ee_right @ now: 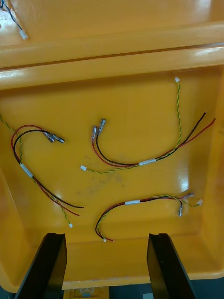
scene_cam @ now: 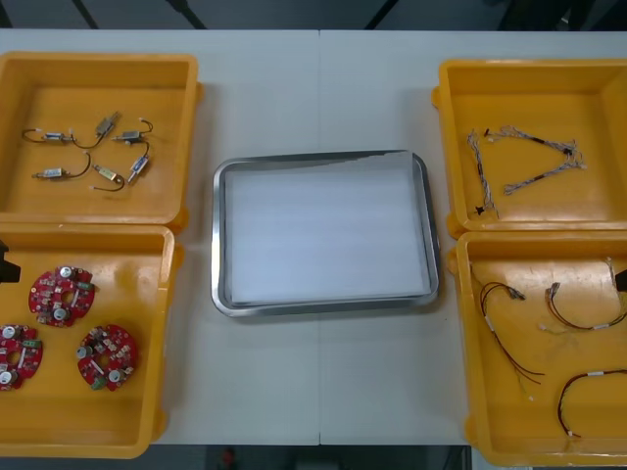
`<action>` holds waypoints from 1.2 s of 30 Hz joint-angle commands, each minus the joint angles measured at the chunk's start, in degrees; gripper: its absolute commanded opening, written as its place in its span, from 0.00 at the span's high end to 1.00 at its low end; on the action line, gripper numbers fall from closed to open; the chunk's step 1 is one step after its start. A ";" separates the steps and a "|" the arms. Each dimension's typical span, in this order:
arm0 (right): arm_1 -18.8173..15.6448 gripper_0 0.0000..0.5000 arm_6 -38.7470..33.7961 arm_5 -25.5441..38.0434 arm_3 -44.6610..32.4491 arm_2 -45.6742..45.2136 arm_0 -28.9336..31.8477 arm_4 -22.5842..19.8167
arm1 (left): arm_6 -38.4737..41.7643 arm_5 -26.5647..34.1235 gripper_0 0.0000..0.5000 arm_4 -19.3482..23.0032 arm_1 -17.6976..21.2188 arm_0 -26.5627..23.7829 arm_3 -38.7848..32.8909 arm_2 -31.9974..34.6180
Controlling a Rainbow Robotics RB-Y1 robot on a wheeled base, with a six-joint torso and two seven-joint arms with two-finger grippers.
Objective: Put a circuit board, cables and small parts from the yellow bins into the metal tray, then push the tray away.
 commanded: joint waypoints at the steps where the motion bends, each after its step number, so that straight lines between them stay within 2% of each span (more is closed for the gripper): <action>1: -2.52 0.00 -0.35 0.37 -1.50 -1.80 0.67 -0.40 | -3.44 -0.53 0.00 -0.50 1.99 0.60 -0.11 1.32; 36: -2.52 0.00 -0.35 0.37 -1.50 -1.80 0.67 -0.40 | -3.44 -0.53 0.00 -0.50 1.99 0.60 -0.11 1.32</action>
